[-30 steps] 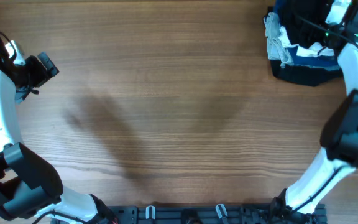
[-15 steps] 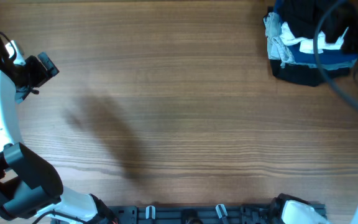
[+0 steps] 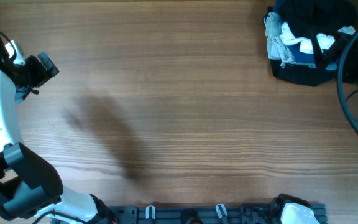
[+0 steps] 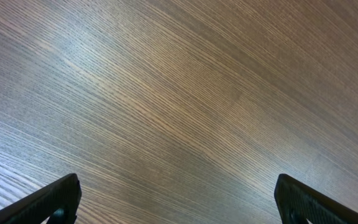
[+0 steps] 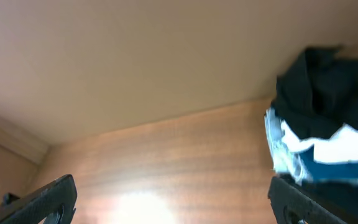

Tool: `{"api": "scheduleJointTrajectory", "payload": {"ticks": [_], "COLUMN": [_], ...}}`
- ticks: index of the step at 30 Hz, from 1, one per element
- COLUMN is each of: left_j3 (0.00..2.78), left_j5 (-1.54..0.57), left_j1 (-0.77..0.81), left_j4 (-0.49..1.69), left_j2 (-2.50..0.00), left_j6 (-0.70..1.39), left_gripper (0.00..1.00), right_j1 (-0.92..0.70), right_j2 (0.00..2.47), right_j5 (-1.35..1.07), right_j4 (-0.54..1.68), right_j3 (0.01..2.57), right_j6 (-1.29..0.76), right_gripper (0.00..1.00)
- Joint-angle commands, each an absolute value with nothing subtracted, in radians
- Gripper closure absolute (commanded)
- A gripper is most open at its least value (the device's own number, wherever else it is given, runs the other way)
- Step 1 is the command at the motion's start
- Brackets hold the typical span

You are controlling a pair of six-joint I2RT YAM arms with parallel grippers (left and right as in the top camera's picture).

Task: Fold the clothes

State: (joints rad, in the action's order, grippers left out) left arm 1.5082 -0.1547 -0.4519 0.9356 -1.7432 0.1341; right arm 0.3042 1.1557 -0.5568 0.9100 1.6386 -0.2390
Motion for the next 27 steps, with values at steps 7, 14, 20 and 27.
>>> {"api": "scheduleJointTrajectory", "payload": {"ticks": [7,14,20,27], "left_j3": [1.502,1.502,1.502,1.502], "left_j5": [-0.167,-0.167,-0.167,-0.167], "left_j1": [-0.452,-0.452,-0.452,-0.452], "left_j4": [0.935,0.935,0.935,0.935], "left_j2": [-1.751,-1.751,-1.751,-1.751], "left_j6": [0.143,0.143,0.143,0.143], "left_gripper": [0.00,0.00,0.00,0.00], "right_j1": [0.207,0.124,0.114,0.063], "right_j2": [1.056,0.672,0.305,0.103], "right_j5": [-0.397,-0.328,-0.301,-0.223], "right_j4": [0.781,0.350,0.124,0.089], "right_j3": [1.426,0.850,0.360,0.164], "right_j6": [-0.027,-0.062,-0.207,-0.184], "right_gripper": [0.01,0.00,0.00,0.00]}}
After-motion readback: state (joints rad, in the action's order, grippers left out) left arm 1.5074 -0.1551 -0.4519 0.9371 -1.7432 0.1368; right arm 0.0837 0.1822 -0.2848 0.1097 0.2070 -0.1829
